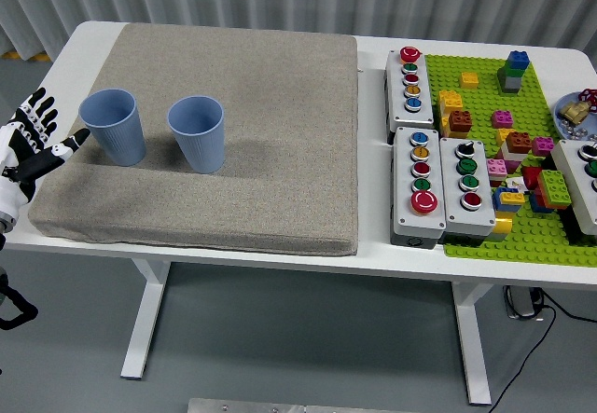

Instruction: Pick cup pour cup place

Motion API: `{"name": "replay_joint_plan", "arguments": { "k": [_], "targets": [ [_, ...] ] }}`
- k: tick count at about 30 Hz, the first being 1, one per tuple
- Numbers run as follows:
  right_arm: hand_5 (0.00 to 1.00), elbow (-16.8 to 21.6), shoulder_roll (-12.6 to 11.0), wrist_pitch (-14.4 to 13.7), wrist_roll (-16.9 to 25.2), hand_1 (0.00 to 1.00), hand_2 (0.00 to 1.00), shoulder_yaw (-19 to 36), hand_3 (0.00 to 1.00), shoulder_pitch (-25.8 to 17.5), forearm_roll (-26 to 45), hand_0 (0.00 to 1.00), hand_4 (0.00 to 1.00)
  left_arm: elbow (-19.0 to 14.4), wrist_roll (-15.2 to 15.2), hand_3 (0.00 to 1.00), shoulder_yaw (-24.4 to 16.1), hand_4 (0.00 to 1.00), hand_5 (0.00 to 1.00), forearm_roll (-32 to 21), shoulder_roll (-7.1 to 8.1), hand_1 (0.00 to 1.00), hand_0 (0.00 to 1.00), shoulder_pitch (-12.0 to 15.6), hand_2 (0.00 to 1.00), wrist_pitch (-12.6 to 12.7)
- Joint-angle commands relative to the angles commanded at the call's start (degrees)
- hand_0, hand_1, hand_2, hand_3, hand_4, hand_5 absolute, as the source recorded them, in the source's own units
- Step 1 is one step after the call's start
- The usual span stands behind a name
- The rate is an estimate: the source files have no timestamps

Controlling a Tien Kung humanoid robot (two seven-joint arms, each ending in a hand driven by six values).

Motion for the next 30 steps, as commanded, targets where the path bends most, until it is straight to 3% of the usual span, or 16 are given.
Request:
{"name": "replay_joint_plan", "arguments": {
  "k": [14,30],
  "targets": [
    [0.292,0.0,0.1,0.0,0.0,0.699,0.757,-0.1,0.610,-0.1,0.2,0.748,0.084,3.4,0.0,0.998,1.2,0.924,0.194,-0.6,-0.77,0.974,0.985,-1.2,0.998,0.0],
    [0.295,0.0,0.1,-0.1,0.0,0.700,0.756,-0.2,0.610,0.4,0.6,0.748,0.084,3.1,-0.1,0.998,2.3,0.936,0.222,2.3,-1.00,0.976,0.986,-1.6,0.998,1.0]
  ]
}}
